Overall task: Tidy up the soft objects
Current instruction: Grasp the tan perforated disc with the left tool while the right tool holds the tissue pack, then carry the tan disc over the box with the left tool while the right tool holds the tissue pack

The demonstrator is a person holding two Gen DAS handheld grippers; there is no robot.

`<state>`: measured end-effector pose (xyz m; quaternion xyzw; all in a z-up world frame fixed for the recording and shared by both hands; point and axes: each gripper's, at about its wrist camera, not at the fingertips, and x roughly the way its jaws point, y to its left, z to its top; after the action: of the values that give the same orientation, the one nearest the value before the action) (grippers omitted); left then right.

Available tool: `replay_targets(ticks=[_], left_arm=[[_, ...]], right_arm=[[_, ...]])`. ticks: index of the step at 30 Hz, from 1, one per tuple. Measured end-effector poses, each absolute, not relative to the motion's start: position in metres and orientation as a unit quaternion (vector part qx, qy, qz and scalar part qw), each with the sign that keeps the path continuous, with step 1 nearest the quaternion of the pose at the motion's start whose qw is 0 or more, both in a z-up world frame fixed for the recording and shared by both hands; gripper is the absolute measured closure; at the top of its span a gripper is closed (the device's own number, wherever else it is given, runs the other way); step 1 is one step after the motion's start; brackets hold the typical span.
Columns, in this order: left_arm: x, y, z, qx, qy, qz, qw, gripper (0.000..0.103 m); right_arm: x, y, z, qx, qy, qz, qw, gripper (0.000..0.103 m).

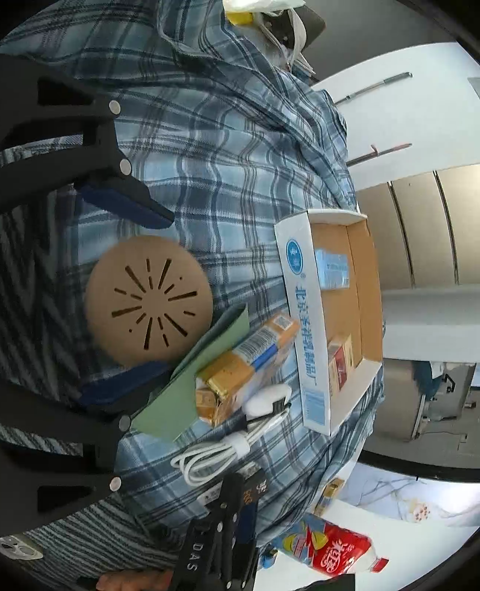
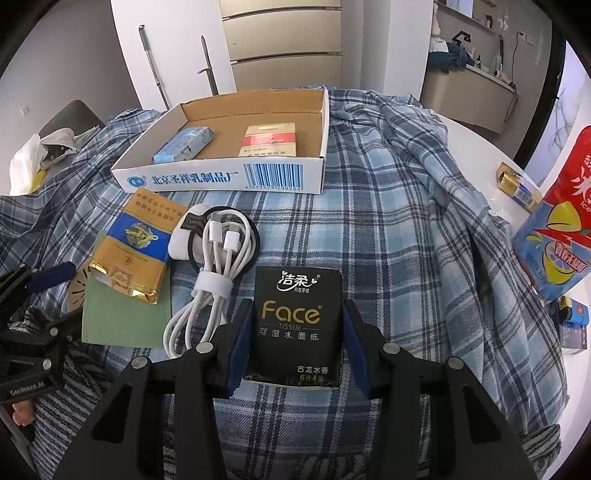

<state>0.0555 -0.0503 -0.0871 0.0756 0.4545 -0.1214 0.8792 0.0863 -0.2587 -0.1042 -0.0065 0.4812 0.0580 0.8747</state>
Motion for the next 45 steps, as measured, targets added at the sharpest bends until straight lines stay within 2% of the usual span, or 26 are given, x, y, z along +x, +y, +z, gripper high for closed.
replay_targets(ticks=[8, 19, 21, 23, 31, 38, 45], left_arm=[[0.063, -0.066, -0.103, 0.127, 0.493, -0.118, 0.852, 0.017], [0.074, -0.044, -0.105, 0.045, 0.516, -0.145, 0.843, 0.016], [0.073, -0.043, -0.103, 0.044, 0.513, -0.144, 0.845, 0.019], [0.070, -0.041, -0.100, 0.040, 0.503, -0.146, 0.851, 0.022], [0.058, -0.039, -0.083, 0.048, 0.455, -0.117, 0.881, 0.023], [0.055, -0.011, -0.067, -0.008, 0.413, -0.087, 0.906, 0.023], [0.029, -0.019, -0.041, 0.009, 0.310, -0.087, 0.947, 0.023]], right_arm=[[0.086, -0.258, -0.104, -0.006, 0.482, 0.067, 0.874, 0.057], [0.086, -0.258, -0.104, -0.006, 0.481, 0.073, 0.874, 0.057], [0.086, -0.257, -0.104, -0.005, 0.481, 0.073, 0.874, 0.057], [0.086, -0.257, -0.104, -0.005, 0.481, 0.073, 0.874, 0.057], [0.086, -0.257, -0.104, -0.004, 0.477, 0.072, 0.876, 0.057], [0.085, -0.257, -0.103, -0.007, 0.473, 0.072, 0.878, 0.057], [0.070, -0.255, -0.086, -0.001, 0.418, 0.092, 0.904, 0.057]])
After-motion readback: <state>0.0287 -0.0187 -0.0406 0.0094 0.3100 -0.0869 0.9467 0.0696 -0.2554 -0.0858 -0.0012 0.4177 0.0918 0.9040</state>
